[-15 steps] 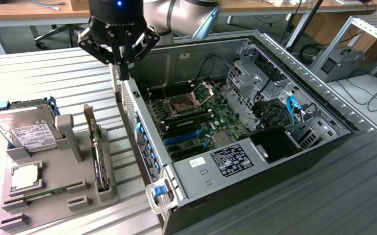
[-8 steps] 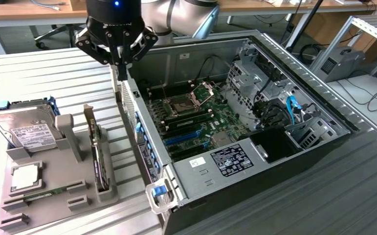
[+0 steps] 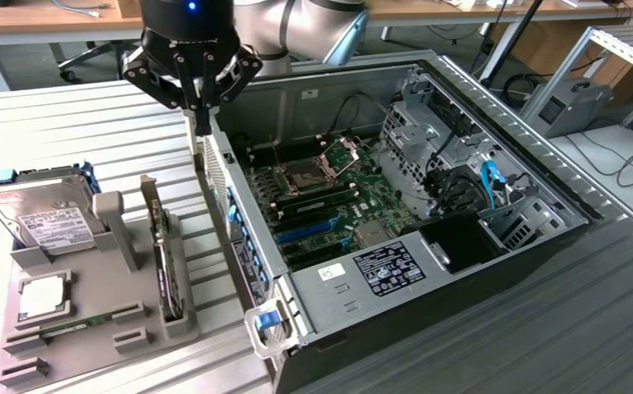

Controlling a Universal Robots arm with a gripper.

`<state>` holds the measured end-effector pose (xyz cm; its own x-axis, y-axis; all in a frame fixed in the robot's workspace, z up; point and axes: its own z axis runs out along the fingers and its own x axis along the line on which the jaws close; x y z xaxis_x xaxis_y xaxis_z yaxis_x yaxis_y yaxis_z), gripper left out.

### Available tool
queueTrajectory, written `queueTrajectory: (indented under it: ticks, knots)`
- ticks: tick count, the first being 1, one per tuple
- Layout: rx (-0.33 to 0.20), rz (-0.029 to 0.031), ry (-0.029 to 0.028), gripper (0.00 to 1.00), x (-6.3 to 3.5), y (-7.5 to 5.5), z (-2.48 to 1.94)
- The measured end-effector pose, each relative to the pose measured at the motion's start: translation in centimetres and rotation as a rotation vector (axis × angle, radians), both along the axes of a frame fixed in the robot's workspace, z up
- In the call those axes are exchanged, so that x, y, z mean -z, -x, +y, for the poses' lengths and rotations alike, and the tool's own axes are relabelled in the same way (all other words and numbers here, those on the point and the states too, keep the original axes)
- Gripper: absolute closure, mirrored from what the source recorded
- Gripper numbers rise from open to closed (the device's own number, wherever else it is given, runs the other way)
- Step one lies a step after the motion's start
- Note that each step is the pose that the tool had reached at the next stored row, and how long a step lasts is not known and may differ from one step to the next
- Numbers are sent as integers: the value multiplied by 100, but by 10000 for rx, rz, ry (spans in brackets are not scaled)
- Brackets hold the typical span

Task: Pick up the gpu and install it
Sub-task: 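Reach for the gpu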

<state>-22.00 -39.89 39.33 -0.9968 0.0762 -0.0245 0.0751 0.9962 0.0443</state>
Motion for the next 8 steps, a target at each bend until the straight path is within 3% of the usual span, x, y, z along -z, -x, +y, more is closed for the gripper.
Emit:
queueTrajectory:
  ticks: [8]
  knots:
    - [0,0,-1,89,0,24,0]
